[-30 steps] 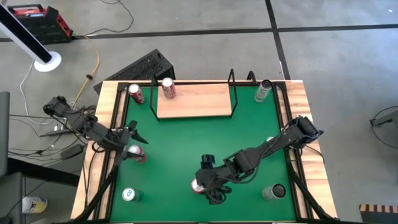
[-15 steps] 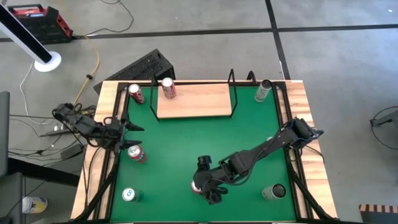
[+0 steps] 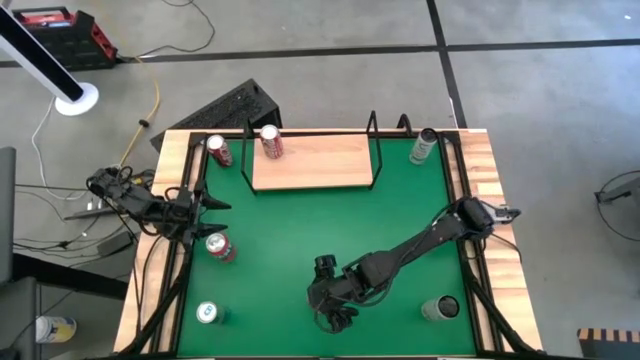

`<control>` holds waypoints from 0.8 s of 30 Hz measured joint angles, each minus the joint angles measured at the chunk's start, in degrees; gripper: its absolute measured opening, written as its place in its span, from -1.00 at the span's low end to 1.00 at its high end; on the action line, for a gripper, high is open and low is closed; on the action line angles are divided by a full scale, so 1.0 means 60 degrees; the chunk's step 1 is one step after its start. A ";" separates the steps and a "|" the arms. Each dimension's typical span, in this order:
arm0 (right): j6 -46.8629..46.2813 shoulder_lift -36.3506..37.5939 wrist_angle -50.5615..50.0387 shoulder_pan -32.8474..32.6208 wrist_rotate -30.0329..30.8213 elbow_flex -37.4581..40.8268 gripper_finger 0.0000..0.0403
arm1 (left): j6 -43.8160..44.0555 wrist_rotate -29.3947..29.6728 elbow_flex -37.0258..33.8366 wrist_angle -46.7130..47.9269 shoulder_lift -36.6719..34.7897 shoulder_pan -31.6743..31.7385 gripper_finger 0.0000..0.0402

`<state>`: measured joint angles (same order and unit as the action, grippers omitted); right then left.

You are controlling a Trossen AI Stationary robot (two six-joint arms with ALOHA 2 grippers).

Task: Place canned beverage on shelf
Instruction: Put the bottom red soda can on the shelf

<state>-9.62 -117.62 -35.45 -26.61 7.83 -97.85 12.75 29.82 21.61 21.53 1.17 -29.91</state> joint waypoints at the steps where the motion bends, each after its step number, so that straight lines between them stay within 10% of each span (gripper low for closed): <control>1: -0.0060 0.0012 0.0059 0.0008 -0.0039 -0.0014 0.92 | 0.0000 0.0000 0.0000 -0.0002 0.0000 0.0000 0.32; 24: -0.2105 0.0572 -0.1332 0.0756 0.0443 -0.1070 0.55 | 0.0001 -0.0032 0.0000 0.0347 0.0007 -0.0004 0.32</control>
<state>-22.25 -114.19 -43.45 -22.08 10.49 -104.27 12.76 29.63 21.61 23.62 1.21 -29.93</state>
